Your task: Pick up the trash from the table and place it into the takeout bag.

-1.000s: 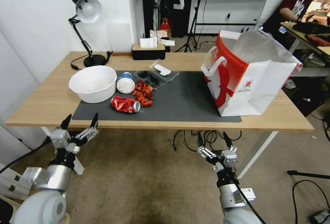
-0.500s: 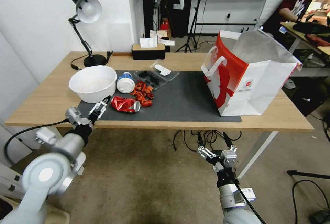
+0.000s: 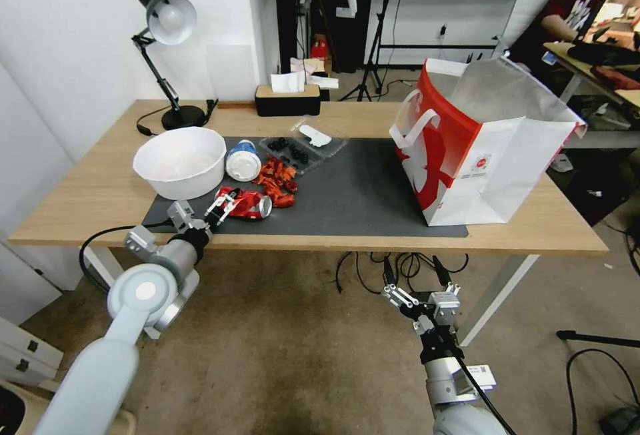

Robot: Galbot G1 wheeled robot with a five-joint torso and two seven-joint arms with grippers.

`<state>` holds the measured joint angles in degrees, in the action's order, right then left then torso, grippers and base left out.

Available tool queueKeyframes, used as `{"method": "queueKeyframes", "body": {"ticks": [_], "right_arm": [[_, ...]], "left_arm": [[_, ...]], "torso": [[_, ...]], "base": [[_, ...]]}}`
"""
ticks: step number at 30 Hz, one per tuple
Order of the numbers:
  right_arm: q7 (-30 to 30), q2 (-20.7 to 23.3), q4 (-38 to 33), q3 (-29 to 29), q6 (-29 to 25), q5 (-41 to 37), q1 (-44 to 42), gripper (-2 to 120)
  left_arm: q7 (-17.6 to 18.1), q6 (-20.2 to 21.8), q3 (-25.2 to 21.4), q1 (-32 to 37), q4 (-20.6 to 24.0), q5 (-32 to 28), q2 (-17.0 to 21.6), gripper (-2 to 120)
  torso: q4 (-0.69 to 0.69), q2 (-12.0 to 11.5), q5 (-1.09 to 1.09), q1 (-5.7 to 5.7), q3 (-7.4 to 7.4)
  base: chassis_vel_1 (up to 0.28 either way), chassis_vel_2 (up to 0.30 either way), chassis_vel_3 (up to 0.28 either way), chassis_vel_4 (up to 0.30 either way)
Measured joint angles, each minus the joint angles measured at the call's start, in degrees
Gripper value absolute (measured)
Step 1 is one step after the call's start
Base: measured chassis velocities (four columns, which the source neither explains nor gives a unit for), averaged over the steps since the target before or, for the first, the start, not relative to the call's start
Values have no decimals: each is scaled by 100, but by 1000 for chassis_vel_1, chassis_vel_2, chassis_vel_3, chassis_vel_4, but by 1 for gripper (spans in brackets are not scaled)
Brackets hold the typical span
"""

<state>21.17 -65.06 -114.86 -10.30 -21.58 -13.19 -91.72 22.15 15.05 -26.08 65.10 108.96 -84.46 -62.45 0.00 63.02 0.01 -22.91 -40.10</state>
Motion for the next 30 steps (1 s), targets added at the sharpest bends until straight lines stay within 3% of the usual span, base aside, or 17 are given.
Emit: {"method": "queueKeyframes", "body": {"ticks": [9, 20, 30], "right_arm": [[0, 0, 0, 0, 0, 0, 0, 100], [0, 0, 0, 0, 0, 0, 0, 100], [0, 0, 0, 0, 0, 0, 0, 100]], "left_arm": [[-27, -26, 165, -200, -182, 31, -25, 100], [-33, 65, 273, -236, -191, 220, -32, 100], [-440, 7, 285, -163, -207, 457, -59, 100]], "torso": [[4, 2, 3, 1, 1], [-3, 1, -1, -2, 0], [1, -1, -4, -2, -2]], "base": [[0, 0, 0, 0], [0, 0, 0, 0], [0, 0, 0, 0]]}}
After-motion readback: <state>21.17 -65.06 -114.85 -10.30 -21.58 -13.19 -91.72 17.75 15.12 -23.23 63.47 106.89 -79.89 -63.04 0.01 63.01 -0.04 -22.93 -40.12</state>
